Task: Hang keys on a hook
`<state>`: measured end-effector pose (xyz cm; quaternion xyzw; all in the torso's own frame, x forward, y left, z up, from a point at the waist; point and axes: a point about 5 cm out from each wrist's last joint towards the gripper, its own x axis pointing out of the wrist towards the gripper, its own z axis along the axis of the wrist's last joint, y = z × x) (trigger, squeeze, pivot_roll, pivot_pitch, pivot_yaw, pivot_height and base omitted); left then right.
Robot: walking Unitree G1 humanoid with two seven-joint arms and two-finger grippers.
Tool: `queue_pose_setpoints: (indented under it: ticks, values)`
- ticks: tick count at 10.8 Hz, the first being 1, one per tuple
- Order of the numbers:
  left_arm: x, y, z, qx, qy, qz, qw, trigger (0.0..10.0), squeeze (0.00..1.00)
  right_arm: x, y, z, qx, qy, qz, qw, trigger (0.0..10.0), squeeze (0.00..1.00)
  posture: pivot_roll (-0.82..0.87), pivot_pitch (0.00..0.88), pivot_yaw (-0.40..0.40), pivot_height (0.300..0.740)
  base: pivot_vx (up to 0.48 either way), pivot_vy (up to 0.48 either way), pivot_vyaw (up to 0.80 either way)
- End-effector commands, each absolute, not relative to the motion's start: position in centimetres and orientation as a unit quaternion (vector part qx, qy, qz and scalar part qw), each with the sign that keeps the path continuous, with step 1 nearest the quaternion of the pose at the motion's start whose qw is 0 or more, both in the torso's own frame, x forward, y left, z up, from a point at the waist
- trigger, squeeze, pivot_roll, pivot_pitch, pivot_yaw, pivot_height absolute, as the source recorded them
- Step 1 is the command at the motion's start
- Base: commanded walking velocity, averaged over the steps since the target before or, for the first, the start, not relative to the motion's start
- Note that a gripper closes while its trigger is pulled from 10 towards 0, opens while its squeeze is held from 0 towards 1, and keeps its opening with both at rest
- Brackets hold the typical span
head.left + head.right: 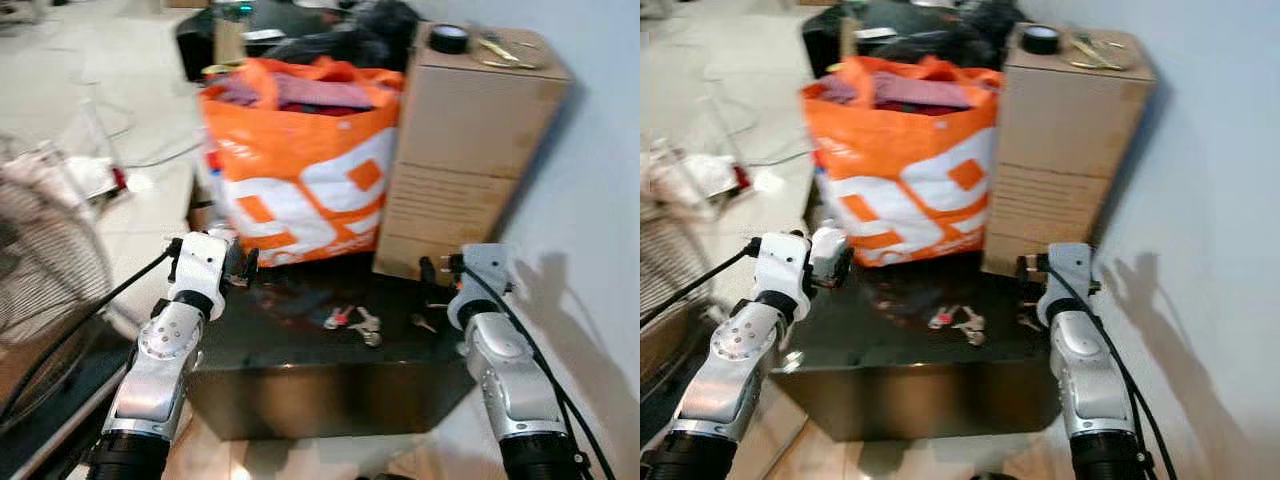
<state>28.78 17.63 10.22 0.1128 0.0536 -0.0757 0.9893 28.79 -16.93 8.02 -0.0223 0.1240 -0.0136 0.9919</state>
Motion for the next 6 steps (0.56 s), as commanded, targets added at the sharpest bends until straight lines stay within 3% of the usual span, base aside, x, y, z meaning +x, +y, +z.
queue_pose_setpoints:
  ticks: [1,3,6]
  values:
    - [29.04,17.83,10.9,0.112,0.04,-0.071,0.99,10.0,0.03,29.06,-16.9,8.63,-0.013,0.109,-0.014,0.994,10.0,0.0,-0.04,0.0,-0.002,0.74,0.247,0.0,0.0]
    - [29.09,18.04,10.9,0.113,0.04,-0.066,0.991,10.0,0.04,29.35,-16.52,8.75,-0.02,0.109,-0.002,0.994,10.0,0.0,-0.04,0.0,-0.005,0.74,0.309,0.0,-0.8]
    - [28.88,18.15,10.76,0.114,0.04,-0.064,0.991,10.0,0.03,29.43,-16.18,8.77,-0.019,0.105,0.013,0.994,10.0,0.0,-0.03,0.0,-0.013,0.74,0.347,0.0,0.0]
